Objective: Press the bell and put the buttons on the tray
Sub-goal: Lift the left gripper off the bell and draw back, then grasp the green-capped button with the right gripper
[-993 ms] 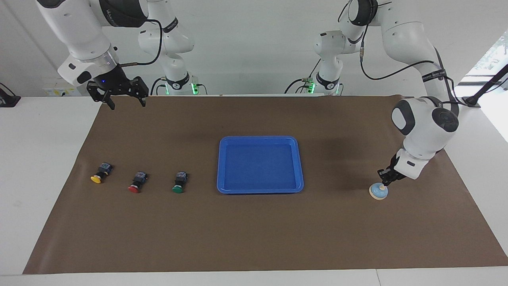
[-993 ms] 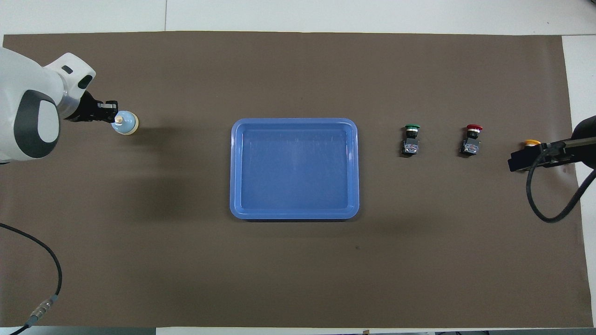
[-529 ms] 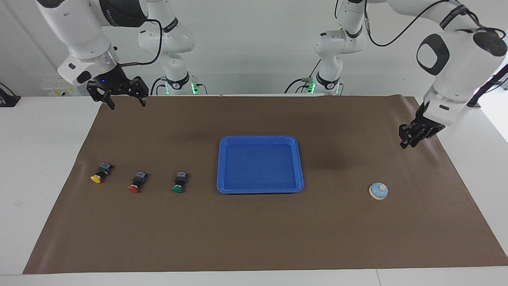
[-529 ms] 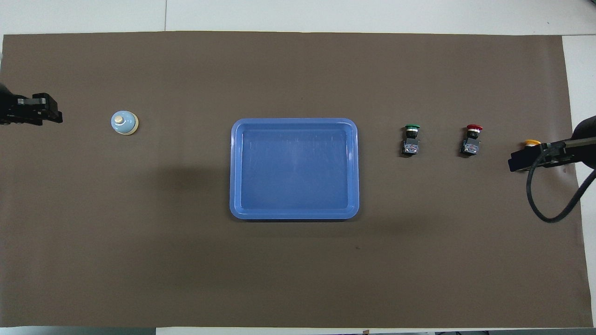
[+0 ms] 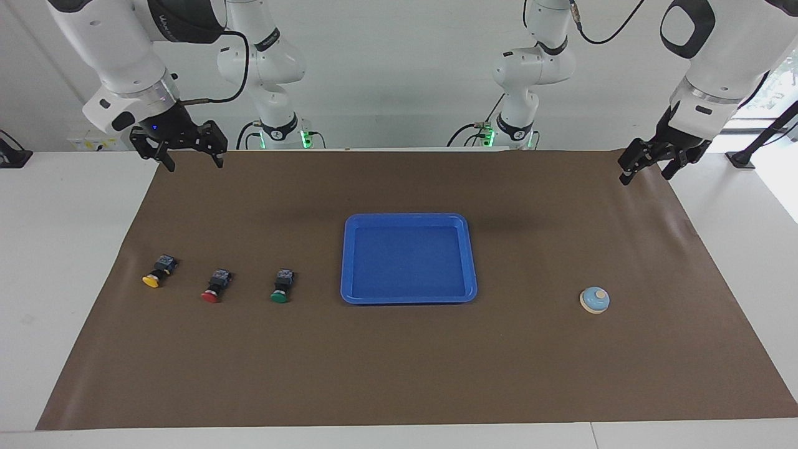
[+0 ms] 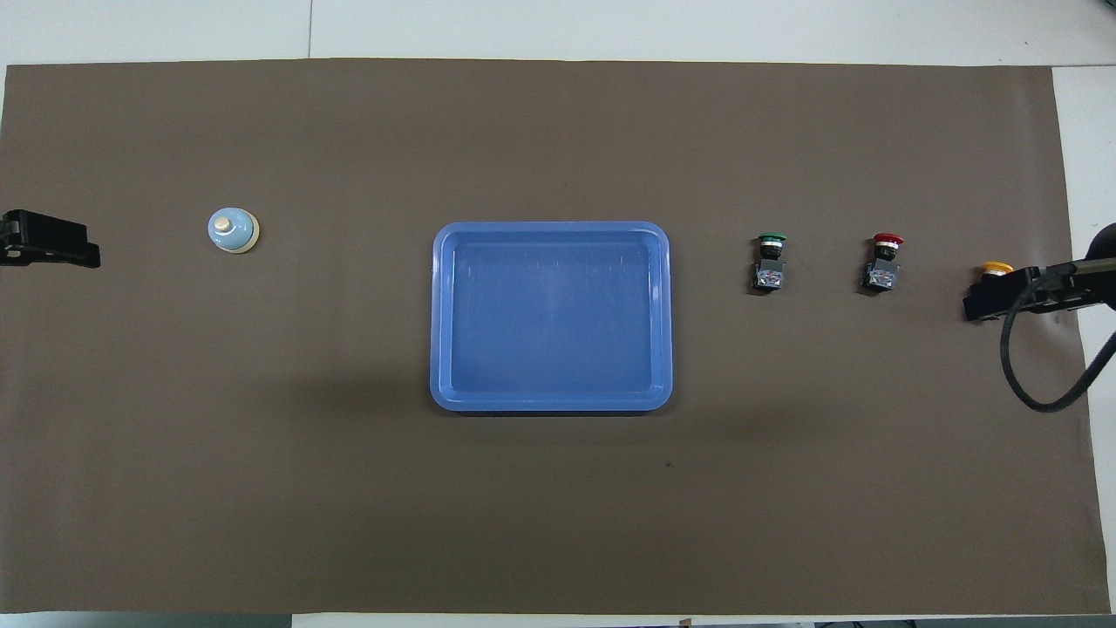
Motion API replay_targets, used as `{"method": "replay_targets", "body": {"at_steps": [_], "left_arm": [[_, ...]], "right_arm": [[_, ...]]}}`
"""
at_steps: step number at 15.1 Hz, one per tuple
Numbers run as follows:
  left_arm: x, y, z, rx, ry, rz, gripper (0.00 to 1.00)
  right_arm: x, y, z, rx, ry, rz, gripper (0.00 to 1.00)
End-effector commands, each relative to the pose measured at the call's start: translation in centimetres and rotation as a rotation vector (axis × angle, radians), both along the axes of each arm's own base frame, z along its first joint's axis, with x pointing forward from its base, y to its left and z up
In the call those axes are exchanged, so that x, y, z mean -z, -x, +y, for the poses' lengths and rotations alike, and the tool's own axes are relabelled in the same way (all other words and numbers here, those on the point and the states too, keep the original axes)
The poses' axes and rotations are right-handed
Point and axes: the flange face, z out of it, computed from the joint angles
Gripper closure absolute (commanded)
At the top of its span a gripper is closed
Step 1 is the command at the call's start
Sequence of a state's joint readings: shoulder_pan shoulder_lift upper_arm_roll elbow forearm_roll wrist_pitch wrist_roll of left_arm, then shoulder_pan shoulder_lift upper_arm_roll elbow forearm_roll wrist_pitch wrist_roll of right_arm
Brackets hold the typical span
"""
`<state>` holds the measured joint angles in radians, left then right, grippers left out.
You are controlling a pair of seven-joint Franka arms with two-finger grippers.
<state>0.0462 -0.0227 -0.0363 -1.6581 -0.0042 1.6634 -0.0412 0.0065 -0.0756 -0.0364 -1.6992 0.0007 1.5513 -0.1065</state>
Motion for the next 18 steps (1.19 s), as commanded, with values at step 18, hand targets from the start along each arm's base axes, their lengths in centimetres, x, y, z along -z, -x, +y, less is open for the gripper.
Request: {"method": "replay_targets", "body": {"at_steps": [18], "left_arm": [[1.1, 1.0, -1.2, 0.121, 0.029, 0.101, 0.00]], "right_arm": [[19.9, -4.3, 9.1, 0.186, -0.001, -0.092, 0.00]]}}
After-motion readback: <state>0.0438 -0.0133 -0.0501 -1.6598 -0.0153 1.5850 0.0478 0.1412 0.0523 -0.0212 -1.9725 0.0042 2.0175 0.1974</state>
